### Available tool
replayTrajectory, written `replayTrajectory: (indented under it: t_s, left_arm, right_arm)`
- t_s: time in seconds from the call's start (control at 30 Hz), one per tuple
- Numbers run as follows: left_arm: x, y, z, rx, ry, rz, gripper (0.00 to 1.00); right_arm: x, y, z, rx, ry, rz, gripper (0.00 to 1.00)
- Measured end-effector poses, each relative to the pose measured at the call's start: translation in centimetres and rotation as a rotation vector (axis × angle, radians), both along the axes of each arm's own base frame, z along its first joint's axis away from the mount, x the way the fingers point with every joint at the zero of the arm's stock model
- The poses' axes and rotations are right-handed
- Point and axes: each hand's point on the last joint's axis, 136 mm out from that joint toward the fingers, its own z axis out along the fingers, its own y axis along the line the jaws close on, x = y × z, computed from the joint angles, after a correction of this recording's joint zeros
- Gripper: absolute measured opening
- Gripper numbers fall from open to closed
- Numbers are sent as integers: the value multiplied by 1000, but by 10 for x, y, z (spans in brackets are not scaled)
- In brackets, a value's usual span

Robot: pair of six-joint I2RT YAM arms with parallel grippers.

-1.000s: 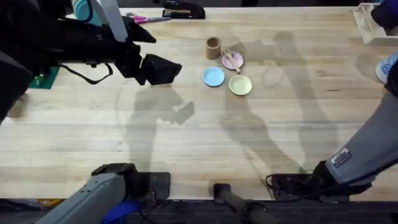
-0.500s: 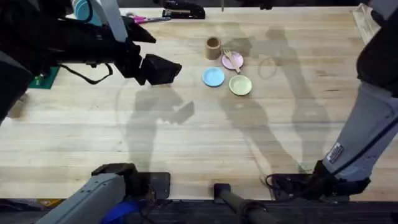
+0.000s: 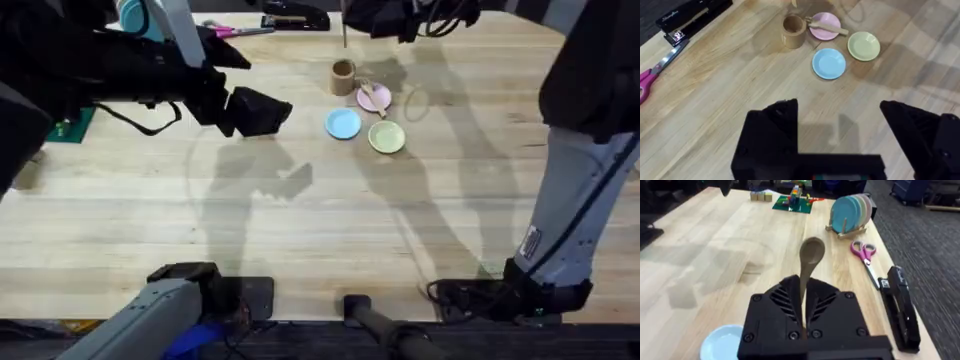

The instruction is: Pick up a utensil and set it on the pink plate, then put the other utensil in the container.

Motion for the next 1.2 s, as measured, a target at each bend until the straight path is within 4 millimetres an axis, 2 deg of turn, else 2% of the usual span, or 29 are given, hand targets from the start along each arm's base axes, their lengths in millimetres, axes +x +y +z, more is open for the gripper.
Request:
replayTrajectory:
  t_s: [0.33,0.8,1.2]
  left_arm:
    - [0,0,0,0,0,0,995]
    - [0,0,0,0,0,0,995]
    - [0,0,0,0,0,0,995]
  right_arm:
    - [3,5,-32,-16,-59,8,33]
    - [5,5,-74,-26,-5,11,33]
    - [4,6,-90,-28,-2,15,33]
